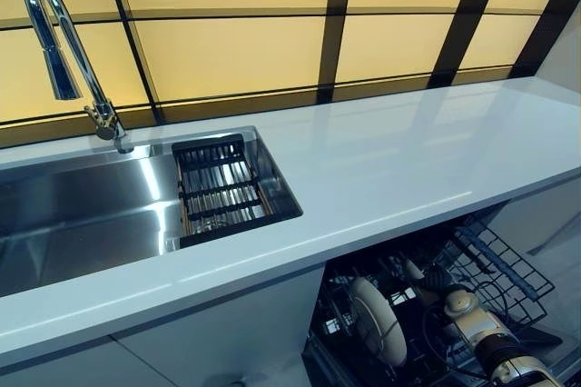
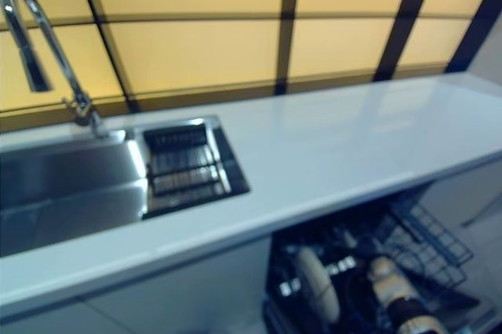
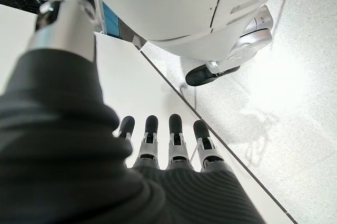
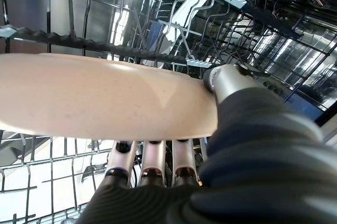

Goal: Take plates into dishwasher

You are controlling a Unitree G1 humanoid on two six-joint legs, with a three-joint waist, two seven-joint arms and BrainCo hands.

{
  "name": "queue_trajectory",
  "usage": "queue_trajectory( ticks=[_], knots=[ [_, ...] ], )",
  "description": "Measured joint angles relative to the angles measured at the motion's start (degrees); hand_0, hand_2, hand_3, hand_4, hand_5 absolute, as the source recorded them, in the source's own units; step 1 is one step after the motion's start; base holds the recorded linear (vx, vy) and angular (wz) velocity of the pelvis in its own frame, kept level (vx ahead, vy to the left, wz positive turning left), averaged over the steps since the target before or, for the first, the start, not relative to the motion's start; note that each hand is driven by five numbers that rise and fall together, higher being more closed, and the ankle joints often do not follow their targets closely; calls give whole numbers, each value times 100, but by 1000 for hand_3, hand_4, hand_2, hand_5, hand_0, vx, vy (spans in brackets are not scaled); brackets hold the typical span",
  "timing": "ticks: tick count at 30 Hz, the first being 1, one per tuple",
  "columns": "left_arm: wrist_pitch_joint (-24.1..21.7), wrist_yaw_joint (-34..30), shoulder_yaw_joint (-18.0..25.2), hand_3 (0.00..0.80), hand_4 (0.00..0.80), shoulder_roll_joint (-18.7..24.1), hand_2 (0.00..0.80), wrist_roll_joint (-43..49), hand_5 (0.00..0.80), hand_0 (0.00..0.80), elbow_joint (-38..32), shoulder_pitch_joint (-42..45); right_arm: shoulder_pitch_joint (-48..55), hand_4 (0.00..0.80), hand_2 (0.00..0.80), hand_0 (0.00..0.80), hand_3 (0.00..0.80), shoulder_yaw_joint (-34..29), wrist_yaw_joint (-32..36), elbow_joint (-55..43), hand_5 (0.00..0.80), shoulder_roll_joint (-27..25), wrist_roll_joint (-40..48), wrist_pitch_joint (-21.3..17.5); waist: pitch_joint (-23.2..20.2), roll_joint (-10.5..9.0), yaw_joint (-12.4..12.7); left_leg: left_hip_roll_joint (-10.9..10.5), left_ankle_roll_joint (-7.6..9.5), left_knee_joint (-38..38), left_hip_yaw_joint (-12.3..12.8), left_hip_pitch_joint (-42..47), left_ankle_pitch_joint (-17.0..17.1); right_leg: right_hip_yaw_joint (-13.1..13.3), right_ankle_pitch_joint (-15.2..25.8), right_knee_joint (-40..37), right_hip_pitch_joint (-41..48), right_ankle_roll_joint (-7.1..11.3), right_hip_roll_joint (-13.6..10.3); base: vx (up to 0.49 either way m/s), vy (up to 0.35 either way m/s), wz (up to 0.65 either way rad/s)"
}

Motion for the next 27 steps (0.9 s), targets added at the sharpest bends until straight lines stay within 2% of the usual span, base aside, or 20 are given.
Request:
queue_trajectory(
  ticks=[12, 26, 27],
  knots=[
    [0, 0, -6, 0, 0, 0, 0, 0, 0, 0, 0, 0, 0, 800, 800, 800, 800, 0, -7, 40, 800, 5, 1, 3, -29, 21, -1, 6, 0, -1, -17, 0, 9, -3, -2, 2, 3, 0, 4, 0, 0, 0],
    [-1, 0, -6, 0, 0, 3, 0, -1, 0, 0, 7, 0, -8, 800, 800, 800, 800, 2, -6, 297, 800, 216, 1, -13, -74, -52, 12, 10, 0, -3, -26, -1, 12, -17, -2, 5, 7, -1, 3, 0, 0, 0],
    [-1, 0, -6, 0, 0, 3, 0, 0, 0, 0, 7, 0, -8, 756, 756, 756, 756, 2, -6, 304, 756, 218, 1, -17, -74, -52, 13, 10, 0, -3, -28, -1, 13, -19, -2, 5, 8, -1, 3, 0, 0, 0]
  ],
)
